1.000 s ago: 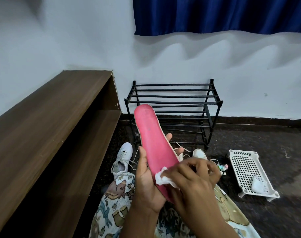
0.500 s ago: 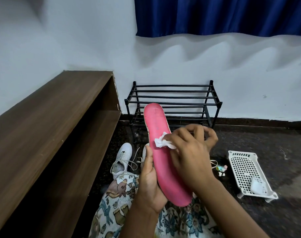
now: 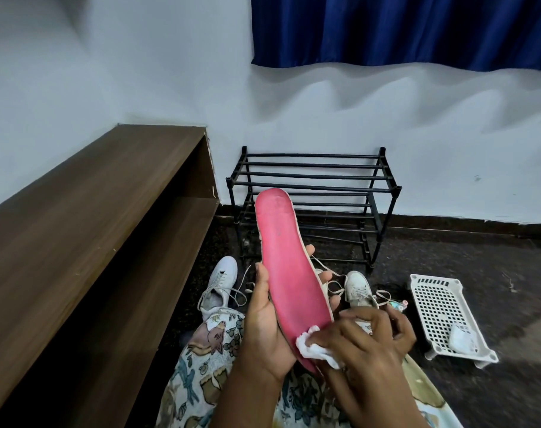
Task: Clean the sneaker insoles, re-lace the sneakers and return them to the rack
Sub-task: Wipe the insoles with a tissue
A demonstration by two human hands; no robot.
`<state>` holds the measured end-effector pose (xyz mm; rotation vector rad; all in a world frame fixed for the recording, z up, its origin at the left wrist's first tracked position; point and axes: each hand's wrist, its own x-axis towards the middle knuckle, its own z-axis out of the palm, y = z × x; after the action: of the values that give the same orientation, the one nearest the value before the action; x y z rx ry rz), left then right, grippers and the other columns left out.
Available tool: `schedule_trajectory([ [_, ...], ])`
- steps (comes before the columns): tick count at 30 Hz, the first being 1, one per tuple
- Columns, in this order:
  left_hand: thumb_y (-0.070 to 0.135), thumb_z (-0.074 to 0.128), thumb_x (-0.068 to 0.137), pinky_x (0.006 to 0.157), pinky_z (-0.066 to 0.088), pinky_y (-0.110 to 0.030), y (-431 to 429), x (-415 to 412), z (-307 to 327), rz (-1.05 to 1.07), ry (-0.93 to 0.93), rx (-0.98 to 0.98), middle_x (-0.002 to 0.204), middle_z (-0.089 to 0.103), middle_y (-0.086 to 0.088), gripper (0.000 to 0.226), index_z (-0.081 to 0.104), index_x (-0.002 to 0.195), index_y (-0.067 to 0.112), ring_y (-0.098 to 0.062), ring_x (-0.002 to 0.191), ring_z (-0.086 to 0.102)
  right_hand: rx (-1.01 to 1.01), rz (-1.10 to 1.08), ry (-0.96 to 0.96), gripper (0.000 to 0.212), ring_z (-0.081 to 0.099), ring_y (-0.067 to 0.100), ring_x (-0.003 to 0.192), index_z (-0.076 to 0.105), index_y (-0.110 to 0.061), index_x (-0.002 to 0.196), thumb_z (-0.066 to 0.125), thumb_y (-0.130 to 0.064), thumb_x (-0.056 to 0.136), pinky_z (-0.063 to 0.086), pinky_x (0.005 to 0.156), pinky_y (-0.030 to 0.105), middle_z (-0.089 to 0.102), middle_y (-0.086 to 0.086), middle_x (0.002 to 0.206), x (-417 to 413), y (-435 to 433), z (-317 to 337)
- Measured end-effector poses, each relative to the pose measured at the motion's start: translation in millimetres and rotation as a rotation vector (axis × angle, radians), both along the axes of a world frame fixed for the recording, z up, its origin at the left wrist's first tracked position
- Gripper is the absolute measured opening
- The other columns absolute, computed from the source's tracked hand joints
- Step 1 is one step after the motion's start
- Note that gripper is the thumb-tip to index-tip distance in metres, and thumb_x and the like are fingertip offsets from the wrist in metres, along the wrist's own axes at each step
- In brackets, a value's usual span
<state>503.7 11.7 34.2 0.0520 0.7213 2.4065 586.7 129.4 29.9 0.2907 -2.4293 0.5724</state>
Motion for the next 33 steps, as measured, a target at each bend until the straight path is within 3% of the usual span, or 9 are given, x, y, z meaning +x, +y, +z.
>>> schedule_trajectory([
  [2, 0.062, 0.031, 0.089, 0.088, 0.052, -0.043, -1, 1, -1, -0.020, 0.040, -0.003, 0.111, 0.067, -0.017, 0.066, 0.059, 0.128, 0.017, -0.024, 0.096, 0.067, 0.036, -0.031, 0.037, 0.018, 0.048, 0.011, 0.100, 0.063, -0.035, 0.086, 0.053, -0.032, 0.072, 0.024, 0.095, 0.053, 0.060, -0.021, 0.084, 0, 1, -1],
  [7, 0.060, 0.069, 0.070, 0.101, 0.044, -0.048, 0, 0, 0, -0.066, 0.022, 0.014, 0.125, 0.058, -0.024, 0.077, 0.058, 0.129, 0.012, -0.033, 0.116, 0.057, 0.124, -0.138, 0.067, 0.022, 0.046, 0.019, 0.098, 0.056, -0.035, 0.094, 0.049, -0.028, 0.075, 0.030, 0.091, 0.059, 0.061, -0.014, 0.090, -12, 7, 4],
  [12, 0.059, 0.039, 0.091, 0.107, 0.037, -0.043, 8, 7, -2, -0.147, 0.005, 0.065, 0.135, 0.052, -0.021, 0.073, 0.048, 0.136, 0.002, -0.030, 0.129, 0.046, 0.090, -0.167, 0.039, 0.026, 0.042, 0.021, 0.095, 0.053, -0.031, 0.099, 0.050, -0.022, 0.075, 0.039, 0.084, 0.061, 0.056, -0.009, 0.094, -45, 11, 21],
  [14, 0.057, 0.029, 0.094, 0.103, 0.042, -0.040, 7, 7, -6, -0.140, -0.008, 0.063, 0.134, 0.054, -0.018, 0.069, 0.052, 0.133, 0.005, -0.027, 0.127, 0.049, 0.046, -0.190, 0.022, 0.026, 0.041, 0.020, 0.095, 0.053, -0.031, 0.099, 0.049, -0.022, 0.075, 0.040, 0.081, 0.061, 0.057, -0.007, 0.092, -60, 11, 28],
  [17, 0.052, 0.032, 0.094, 0.096, 0.048, -0.040, 7, 9, -7, -0.143, 0.016, 0.034, 0.132, 0.056, -0.016, 0.062, 0.052, 0.134, 0.010, -0.026, 0.122, 0.054, 0.012, -0.225, 0.033, 0.026, 0.042, 0.018, 0.092, 0.062, -0.029, 0.096, 0.053, -0.020, 0.073, 0.034, 0.087, 0.054, 0.057, -0.007, 0.089, -78, 11, 40],
  [21, 0.057, 0.054, 0.084, 0.090, 0.051, -0.048, 8, 12, -10, -0.229, 0.105, -0.031, 0.116, 0.065, -0.016, 0.066, 0.055, 0.131, 0.011, -0.029, 0.100, 0.064, -0.108, -0.281, 0.009, 0.024, 0.052, 0.020, 0.088, 0.067, -0.027, 0.092, 0.055, -0.018, 0.074, 0.018, 0.078, 0.033, 0.059, -0.006, 0.088, -101, 17, 58],
  [24, 0.059, 0.071, 0.070, 0.084, 0.054, -0.047, 6, 11, -11, -0.287, 0.166, -0.028, 0.101, 0.067, -0.018, 0.078, 0.057, 0.126, 0.005, -0.031, 0.085, 0.067, -0.180, -0.315, -0.027, 0.021, 0.055, 0.020, 0.089, 0.067, -0.028, 0.093, 0.058, -0.017, 0.078, 0.016, 0.075, 0.032, 0.054, -0.009, 0.086, -117, 27, 67],
  [28, 0.062, 0.063, 0.077, 0.086, 0.053, -0.043, 6, 13, -8, -0.339, 0.196, -0.034, 0.109, 0.066, -0.021, 0.076, 0.054, 0.130, 0.009, -0.033, 0.085, 0.069, -0.234, -0.334, -0.072, 0.018, 0.053, 0.017, 0.092, 0.067, -0.029, 0.095, 0.062, -0.018, 0.082, 0.021, 0.078, 0.033, 0.046, -0.013, 0.082, -130, 34, 77],
  [33, 0.063, 0.055, 0.081, 0.087, 0.051, -0.043, 6, 12, -9, -0.360, 0.191, -0.042, 0.111, 0.065, -0.021, 0.074, 0.052, 0.132, 0.010, -0.031, 0.087, 0.068, -0.316, -0.213, -0.101, 0.016, 0.052, 0.013, 0.094, 0.065, -0.034, 0.089, 0.053, -0.029, 0.080, 0.020, 0.077, 0.032, 0.059, -0.011, 0.089, -121, 34, 78],
])
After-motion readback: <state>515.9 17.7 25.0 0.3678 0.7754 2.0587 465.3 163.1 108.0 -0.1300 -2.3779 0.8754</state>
